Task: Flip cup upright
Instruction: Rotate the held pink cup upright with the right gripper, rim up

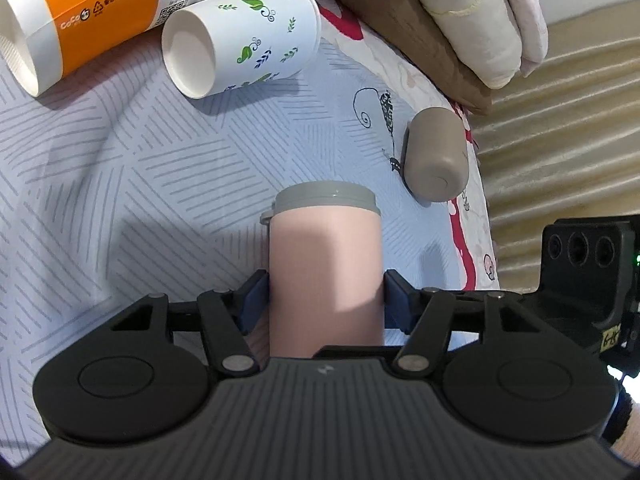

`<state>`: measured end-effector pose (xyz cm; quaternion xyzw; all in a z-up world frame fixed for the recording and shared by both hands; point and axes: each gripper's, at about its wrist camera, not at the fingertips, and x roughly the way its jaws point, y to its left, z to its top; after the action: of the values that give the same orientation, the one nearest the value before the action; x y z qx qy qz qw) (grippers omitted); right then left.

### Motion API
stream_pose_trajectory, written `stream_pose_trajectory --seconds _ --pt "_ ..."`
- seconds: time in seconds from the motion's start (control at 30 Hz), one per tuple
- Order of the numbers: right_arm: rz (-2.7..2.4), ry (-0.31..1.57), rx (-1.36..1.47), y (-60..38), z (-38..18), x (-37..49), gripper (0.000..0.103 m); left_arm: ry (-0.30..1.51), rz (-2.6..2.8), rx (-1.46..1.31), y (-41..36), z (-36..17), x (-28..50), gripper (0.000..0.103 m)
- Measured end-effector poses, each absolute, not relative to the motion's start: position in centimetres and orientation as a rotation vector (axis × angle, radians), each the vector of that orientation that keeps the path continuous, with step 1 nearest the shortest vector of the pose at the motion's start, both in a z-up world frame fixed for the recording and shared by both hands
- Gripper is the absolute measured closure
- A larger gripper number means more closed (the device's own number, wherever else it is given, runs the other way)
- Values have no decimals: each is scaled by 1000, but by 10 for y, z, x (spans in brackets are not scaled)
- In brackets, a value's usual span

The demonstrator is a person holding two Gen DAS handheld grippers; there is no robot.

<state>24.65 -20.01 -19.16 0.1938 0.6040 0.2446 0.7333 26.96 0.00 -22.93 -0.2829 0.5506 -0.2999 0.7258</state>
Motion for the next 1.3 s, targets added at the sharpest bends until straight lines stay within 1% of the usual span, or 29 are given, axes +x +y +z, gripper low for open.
stream_pose_trajectory --seconds 0.23,0.43,0.7,0.87,1.07,1.3 --pt "540 1263 338 -191 -183 231 32 1176 -693 -547 -4 -219 261 42" --pt "556 1173 86 -169 -164 215 32 1058 -720 -381 -12 -194 246 42" --pt "549 998 -197 -147 -150 201 32 897 -729 -271 -8 -175 235 42" --pt "528 810 -429 -129 -153 187 32 770 -712 -163 -12 -166 228 42" --pt "532 635 -522 -131 -159 189 32 671 -683 -125 -13 -164 231 42" --pt "542 537 -511 -139 -172 202 32 624 -653 -72 -20 -171 241 42"
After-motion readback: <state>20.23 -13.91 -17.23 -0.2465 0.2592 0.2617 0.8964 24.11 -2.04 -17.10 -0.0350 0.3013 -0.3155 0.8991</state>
